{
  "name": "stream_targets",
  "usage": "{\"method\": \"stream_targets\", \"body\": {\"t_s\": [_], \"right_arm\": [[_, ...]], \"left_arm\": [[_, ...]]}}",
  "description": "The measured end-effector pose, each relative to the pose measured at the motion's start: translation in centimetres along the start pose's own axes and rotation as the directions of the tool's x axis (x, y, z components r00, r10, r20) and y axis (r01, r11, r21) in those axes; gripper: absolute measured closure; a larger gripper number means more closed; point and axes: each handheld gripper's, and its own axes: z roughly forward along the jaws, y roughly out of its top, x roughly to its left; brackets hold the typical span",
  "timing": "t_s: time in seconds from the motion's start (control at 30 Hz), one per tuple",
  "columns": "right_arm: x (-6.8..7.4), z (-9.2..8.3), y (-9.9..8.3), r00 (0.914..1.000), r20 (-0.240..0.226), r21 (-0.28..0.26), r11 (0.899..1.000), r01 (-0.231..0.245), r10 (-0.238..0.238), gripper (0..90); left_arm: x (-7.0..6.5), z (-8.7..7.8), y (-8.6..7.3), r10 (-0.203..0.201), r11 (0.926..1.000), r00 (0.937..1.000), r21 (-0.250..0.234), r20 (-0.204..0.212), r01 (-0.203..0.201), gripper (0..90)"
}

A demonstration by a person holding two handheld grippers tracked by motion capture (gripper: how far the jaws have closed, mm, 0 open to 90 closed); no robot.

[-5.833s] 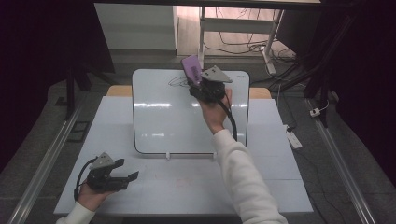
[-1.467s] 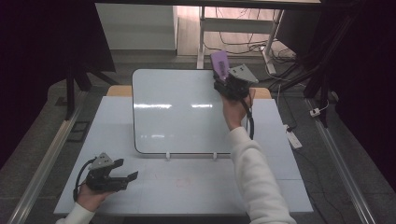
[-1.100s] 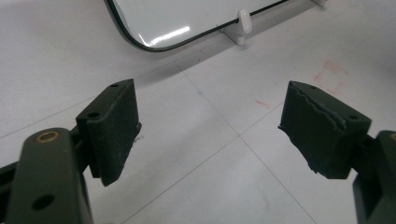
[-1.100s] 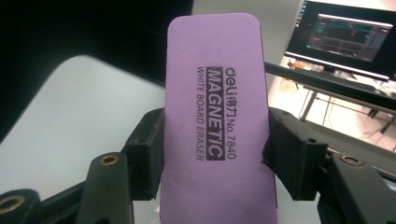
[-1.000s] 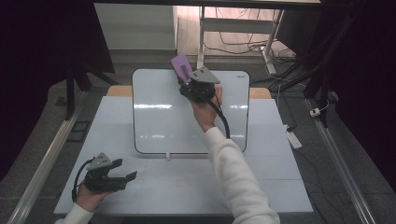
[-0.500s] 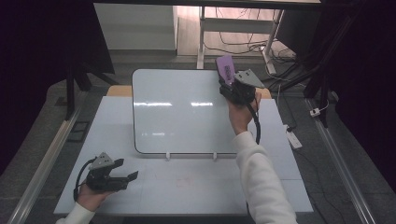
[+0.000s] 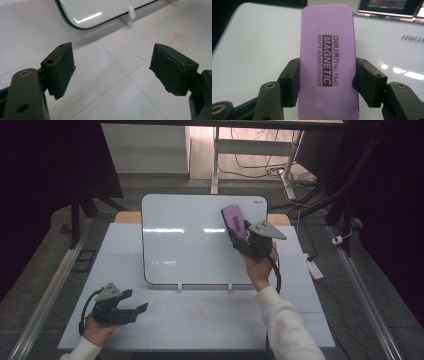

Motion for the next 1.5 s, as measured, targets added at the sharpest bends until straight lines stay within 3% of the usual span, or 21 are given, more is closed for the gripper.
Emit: {"method": "stream_targets", "body": {"t_s": [0.13, 0.3, 0.53, 0.73, 1.13, 1.5], "right_arm": [[1.2, -1.2, -1.1, 0.9978, -0.059, 0.010, 1.000, -0.029, 0.029, 40.6], [3.3, -2.2, -2.3, 0.9917, -0.127, 0.020, 1.000, -0.018, 0.020, 40.5], [6.2, -3.0, -4.1, 0.9758, -0.217, 0.032, 0.999, -0.018, 0.025, 40.5], [7.6, -3.0, -5.2, 0.9621, -0.271, 0.050, 0.999, -0.018, 0.031, 40.5], [8.5, -3.1, -6.2, 0.9512, -0.306, 0.060, 0.998, -0.023, 0.041, 40.5], [9.3, -2.9, -6.7, 0.9480, -0.316, 0.065, 0.998, -0.021, 0.041, 40.5]], "left_arm": [[-0.1, 0.1, 0.1, -0.002, 1.0000, 1.0000, -0.002, 0.000, 0.002, 20.3], [-0.1, 0.1, 0.2, -0.010, 0.9999, 1.0000, -0.010, 0.000, 0.010, 20.2], [-0.2, 0.2, 0.3, -0.020, 0.9996, 0.9998, -0.018, -0.001, 0.020, 20.4], [-0.2, 0.2, 0.4, -0.023, 0.9996, 0.9997, -0.019, -0.003, 0.023, 20.4], [-0.7, 0.1, 1.0, -0.034, 0.9980, 0.9994, -0.053, 0.001, 0.034, 20.7], [-2.2, 0.7, 3.5, -0.031, 0.9939, 0.9984, -0.104, 0.048, 0.036, 21.2]]}}
